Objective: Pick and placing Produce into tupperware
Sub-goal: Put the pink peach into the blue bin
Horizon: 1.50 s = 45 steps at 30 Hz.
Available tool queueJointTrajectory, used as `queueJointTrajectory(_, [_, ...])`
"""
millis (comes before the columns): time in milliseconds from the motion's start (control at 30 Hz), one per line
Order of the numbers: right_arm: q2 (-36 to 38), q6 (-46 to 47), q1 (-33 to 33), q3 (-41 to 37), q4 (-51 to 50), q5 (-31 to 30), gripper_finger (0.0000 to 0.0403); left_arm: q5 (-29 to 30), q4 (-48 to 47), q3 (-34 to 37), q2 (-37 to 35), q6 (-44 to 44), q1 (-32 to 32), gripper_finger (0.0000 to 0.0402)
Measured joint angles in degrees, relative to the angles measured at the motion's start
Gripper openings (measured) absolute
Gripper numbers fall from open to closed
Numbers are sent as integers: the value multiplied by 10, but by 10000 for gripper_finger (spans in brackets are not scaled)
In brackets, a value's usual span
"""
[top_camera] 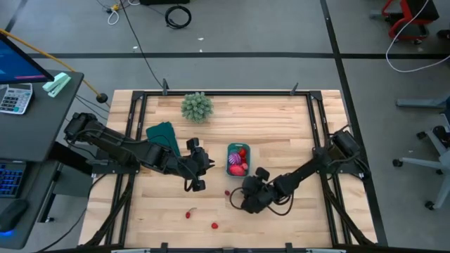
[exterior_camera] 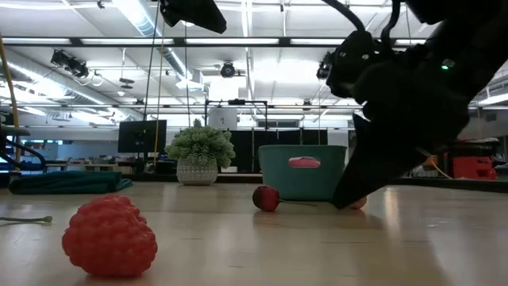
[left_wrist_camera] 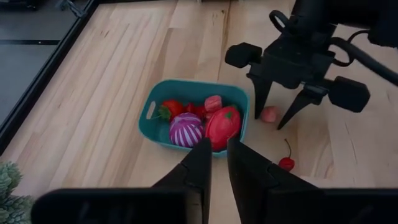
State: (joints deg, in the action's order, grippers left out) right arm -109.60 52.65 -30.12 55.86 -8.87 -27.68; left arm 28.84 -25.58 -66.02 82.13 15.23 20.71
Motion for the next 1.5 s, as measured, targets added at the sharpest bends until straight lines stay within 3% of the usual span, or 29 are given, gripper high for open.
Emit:
queueJointTrajectory(267, [0,32,-17,0,-9,-15,162,0,0,0,0,0,0,52])
queueJointTrajectory(633, [6,34,-3,-1,-6,-15,63,0,0,0,0,2,0,55])
queueJointTrajectory(800, [48,8,-3,2,23,-52,69,0,0,0,0,1,0,52])
queueJointTrajectory(1033, [135,-130,32,13,24,-150,77,0,3,0,0,2,0,61])
queueJointTrajectory(1100, [148,-162,55,14,19,-135,76,0,4,0,0,2,0,61])
queueJointTrajectory(1267, [143,-166,116,14,5,-22,87,0,5,0,0,2,0,55])
queueJointTrajectory(1500, [101,-152,163,13,-64,30,98,0,4,0,0,2,0,52])
